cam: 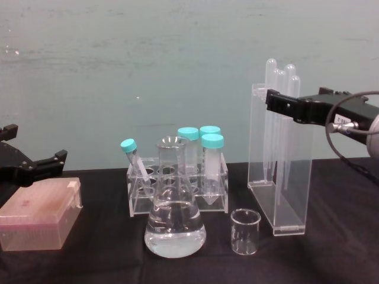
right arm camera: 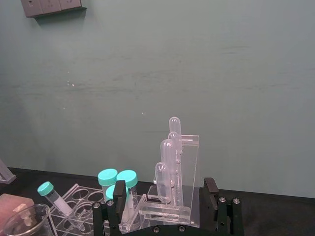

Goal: Place the experimental apparatus aside using one hand.

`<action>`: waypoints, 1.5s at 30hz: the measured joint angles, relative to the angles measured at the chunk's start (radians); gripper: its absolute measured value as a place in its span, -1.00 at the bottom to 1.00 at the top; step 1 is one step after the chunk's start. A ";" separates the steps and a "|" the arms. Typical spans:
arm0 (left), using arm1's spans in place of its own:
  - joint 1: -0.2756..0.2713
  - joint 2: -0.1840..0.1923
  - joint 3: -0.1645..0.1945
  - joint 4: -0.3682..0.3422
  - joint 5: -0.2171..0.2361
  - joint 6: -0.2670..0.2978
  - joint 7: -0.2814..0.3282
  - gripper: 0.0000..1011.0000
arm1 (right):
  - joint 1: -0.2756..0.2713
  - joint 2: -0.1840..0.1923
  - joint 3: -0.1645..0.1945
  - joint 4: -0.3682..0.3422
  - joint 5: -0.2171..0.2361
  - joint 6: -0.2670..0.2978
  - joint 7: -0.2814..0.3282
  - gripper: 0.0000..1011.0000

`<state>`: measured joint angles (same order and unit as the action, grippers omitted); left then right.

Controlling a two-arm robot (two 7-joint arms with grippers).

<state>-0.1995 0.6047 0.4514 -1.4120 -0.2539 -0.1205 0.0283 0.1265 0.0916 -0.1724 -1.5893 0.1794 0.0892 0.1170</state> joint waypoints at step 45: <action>0.000 0.000 0.000 0.000 0.000 0.000 0.000 0.98 | 0.025 -0.088 0.006 0.052 -0.078 0.023 -0.064 0.98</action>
<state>-0.1995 0.6047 0.4514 -1.4120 -0.2539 -0.1206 0.0283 0.1515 0.0035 -0.1661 -1.5375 0.1012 0.1125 0.0532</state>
